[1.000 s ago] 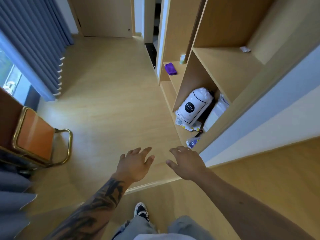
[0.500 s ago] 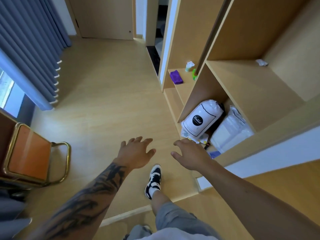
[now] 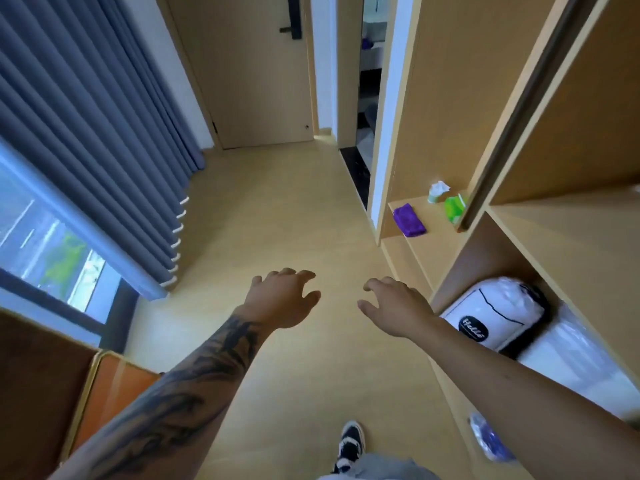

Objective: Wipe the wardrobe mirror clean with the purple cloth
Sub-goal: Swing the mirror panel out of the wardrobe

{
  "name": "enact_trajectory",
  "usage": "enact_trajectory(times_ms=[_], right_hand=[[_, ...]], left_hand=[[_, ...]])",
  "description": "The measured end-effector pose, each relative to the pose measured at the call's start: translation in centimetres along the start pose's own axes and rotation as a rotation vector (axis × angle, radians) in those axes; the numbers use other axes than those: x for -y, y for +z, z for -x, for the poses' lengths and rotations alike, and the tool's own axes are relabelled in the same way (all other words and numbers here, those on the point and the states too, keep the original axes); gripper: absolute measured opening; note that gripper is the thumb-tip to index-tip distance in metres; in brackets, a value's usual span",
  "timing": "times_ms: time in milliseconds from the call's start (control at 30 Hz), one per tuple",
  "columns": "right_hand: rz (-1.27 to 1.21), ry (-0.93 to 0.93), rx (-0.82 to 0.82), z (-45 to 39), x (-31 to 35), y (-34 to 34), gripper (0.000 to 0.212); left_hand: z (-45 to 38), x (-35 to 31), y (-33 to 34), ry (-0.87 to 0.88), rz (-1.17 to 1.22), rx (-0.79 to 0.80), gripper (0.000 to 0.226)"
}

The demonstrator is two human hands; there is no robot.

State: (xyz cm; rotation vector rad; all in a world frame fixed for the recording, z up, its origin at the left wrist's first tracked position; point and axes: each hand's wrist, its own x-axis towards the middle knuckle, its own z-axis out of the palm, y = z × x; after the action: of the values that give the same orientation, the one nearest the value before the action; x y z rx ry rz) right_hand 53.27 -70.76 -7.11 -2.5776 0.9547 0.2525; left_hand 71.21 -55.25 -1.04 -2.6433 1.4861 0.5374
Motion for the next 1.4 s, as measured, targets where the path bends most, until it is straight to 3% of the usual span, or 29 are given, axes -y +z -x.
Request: enact_trajectory(times_ms=[367, 700, 933, 1400], right_hand=[[-0.124, 0.184, -0.096, -10.1, -6.7, -5.7, 0.045], [-0.167, 0.563, -0.241, -15.9, -13.1, -11.1, 0.045], [-0.226, 0.909, -0.404, -20.3, -14.1, -17.5, 0.039], [-0.259, 1.382, -0.716, -23.1, -14.2, -26.5, 0.052]], left_hand=[[-14.8, -3.0, -4.2, 0.157, -0.043, 0.057, 0.054], [-32.4, -11.1, -10.2, 0.56, -0.143, 0.04, 0.052], [-43.5, -17.3, -15.5, 0.86, -0.275, 0.028, 0.059], [-49.7, -29.7, -22.4, 1.299, -0.346, -0.037, 0.062]])
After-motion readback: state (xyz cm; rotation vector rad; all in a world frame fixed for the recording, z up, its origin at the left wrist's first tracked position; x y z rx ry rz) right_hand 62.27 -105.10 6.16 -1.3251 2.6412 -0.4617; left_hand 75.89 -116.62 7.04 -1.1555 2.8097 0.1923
